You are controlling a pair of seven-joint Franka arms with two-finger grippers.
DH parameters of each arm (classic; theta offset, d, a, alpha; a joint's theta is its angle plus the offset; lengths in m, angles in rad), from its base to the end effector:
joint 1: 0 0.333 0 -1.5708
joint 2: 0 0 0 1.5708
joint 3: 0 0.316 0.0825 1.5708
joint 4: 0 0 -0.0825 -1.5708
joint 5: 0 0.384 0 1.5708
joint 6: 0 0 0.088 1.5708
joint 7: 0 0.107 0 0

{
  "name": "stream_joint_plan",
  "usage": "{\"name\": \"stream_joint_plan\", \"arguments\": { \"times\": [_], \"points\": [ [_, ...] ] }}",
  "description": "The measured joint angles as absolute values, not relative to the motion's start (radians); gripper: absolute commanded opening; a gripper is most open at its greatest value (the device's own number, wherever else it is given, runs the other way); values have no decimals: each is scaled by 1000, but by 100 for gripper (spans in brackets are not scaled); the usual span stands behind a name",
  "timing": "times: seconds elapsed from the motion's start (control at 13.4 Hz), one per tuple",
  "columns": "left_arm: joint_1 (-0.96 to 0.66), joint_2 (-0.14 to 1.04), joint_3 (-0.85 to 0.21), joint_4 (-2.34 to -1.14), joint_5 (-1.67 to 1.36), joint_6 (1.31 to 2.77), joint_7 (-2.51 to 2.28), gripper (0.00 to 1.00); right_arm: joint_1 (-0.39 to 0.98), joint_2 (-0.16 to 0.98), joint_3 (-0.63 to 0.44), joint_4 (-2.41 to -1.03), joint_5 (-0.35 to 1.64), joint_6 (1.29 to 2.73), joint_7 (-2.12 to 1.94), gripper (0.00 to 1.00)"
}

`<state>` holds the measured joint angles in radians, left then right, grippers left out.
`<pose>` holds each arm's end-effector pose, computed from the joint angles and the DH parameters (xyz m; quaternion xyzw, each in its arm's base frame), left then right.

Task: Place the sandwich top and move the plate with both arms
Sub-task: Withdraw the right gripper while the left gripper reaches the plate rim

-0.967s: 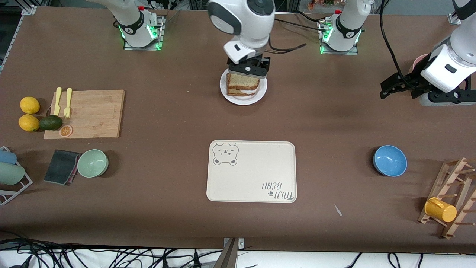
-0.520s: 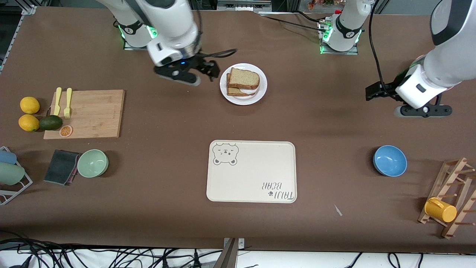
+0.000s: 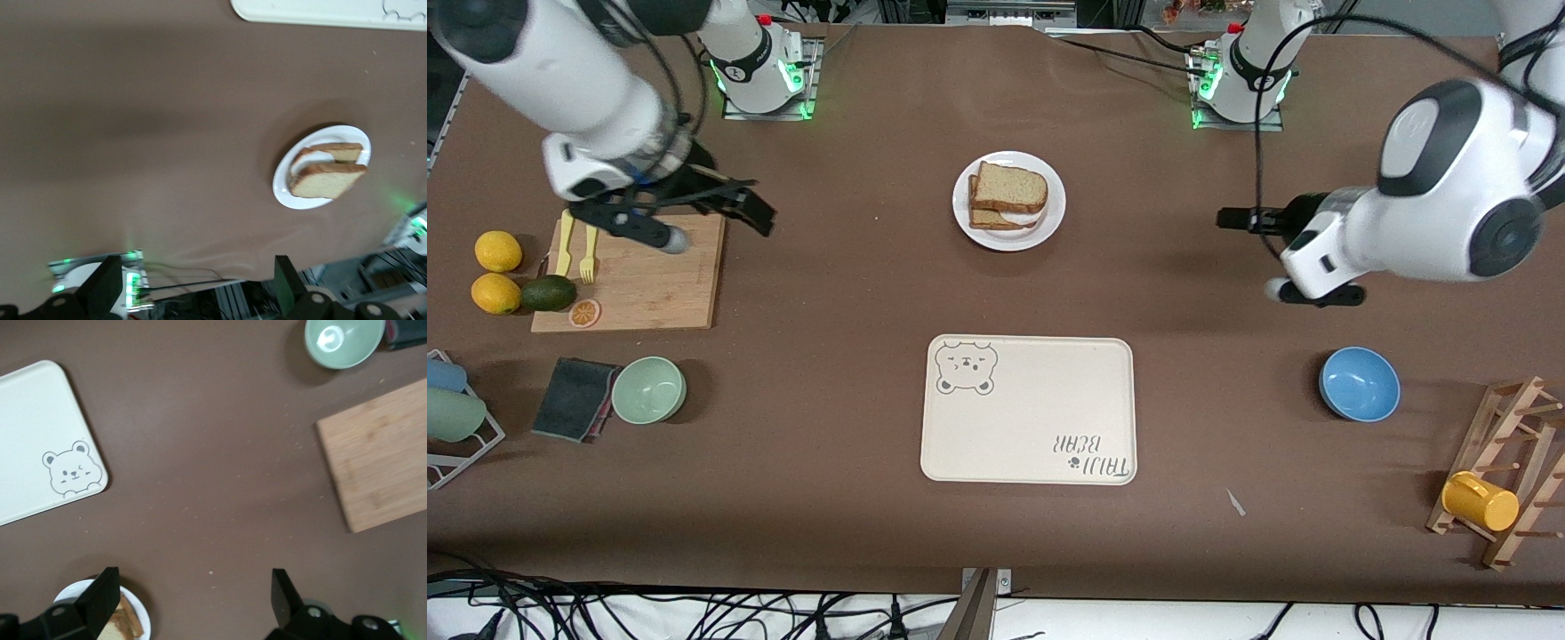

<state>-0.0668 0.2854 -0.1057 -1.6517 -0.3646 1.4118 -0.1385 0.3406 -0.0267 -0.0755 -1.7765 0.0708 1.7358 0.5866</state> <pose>0.5665 -0.1367 0.4252 0.9472 0.0007 -0.2816 0.1532 0.5322 0.1507 0.5559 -0.9855 0.1659 0.0212 0.0298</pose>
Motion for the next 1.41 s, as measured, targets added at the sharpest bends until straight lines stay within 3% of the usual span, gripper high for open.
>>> {"name": "stream_joint_plan", "arguments": {
  "times": [0.3,0.74,1.19,1.41],
  "points": [
    [-69,419,-185,-1732,-482,1607,-45,100,294,-95,-200,-1766,-8,1679,273,100],
    [-72,463,-231,-1936,-738,1805,306,100,205,-90,-179,-1648,-26,1576,136,100],
    [-115,465,-281,-2103,-956,2025,579,94,175,49,-167,-1503,-27,1510,136,100],
    [-197,466,-283,-2152,-1076,2133,686,90,116,81,-109,-1463,-26,1508,138,100]
  ]
}}
